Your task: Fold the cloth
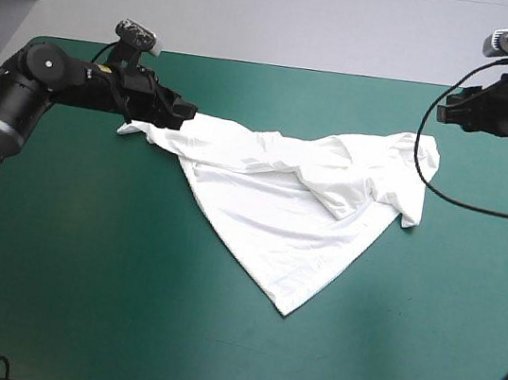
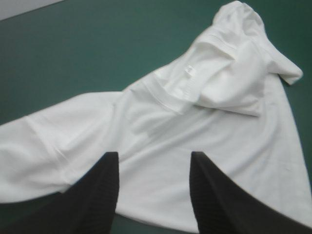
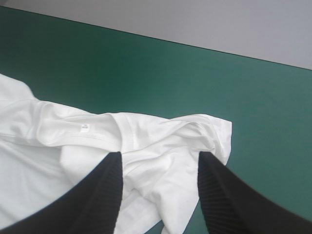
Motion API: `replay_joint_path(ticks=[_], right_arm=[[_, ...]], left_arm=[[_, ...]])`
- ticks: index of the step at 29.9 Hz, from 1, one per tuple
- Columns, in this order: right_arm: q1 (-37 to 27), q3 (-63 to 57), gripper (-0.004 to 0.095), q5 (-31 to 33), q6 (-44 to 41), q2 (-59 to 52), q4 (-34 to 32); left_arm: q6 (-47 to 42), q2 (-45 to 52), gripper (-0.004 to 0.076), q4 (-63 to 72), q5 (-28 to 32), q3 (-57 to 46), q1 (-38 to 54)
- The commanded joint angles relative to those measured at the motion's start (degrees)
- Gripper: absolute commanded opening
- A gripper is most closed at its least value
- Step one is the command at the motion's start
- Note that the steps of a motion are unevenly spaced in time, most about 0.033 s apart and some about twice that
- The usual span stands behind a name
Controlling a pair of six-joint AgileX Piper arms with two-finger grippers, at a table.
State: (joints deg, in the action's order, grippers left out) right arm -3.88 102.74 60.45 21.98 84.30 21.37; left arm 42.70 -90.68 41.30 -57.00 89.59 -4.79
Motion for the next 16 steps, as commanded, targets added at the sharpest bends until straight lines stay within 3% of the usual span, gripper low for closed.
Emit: replay_joint_path(ticks=[1, 6, 16], right_arm=[[-0.6, 0.9, 0.0441, 1.9, -1.4, -8.0, 2.2], [-0.6, -4.8, 0.0439, 3.6, -1.5, -16.8, 6.1], [-0.6, -21.5, 0.0439, 3.1, -1.3, -31.1, 6.1]], left_arm=[[-1.6, 8.4, 0.0326, 2.6, -1.0, -5.4, -2.3], [-3.6, 16.0, 0.0325, 3.2, 2.9, -19.4, -7.6], [-7.2, 24.9, 0.0325, 3.3, 13.4, -41.6, -18.7]])
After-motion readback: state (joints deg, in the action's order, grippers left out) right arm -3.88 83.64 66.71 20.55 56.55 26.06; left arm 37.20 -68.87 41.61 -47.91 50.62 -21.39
